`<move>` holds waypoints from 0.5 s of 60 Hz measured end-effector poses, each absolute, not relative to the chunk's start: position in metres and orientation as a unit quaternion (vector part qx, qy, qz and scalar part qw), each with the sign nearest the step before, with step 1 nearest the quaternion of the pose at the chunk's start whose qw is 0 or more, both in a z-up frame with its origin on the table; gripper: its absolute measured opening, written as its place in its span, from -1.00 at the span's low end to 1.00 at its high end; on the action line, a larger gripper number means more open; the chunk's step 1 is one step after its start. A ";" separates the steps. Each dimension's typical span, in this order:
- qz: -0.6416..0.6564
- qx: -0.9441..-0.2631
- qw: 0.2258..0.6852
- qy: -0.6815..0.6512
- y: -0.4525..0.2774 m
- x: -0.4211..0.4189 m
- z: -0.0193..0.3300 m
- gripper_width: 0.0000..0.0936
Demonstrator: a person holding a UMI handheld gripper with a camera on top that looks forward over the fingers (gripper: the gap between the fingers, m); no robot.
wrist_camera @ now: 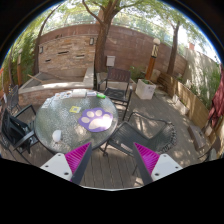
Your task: Arrange mouse
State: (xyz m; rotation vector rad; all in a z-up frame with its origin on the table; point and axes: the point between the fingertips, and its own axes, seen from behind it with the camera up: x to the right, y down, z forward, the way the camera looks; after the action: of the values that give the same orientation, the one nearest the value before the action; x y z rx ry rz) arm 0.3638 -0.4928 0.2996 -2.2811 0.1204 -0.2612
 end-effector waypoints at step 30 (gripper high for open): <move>-0.053 -0.933 0.355 0.026 -0.502 0.253 0.121 0.84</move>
State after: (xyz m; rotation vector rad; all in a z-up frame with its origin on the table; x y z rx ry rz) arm 0.2528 -0.5019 0.1211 -2.4111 0.0680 -0.1358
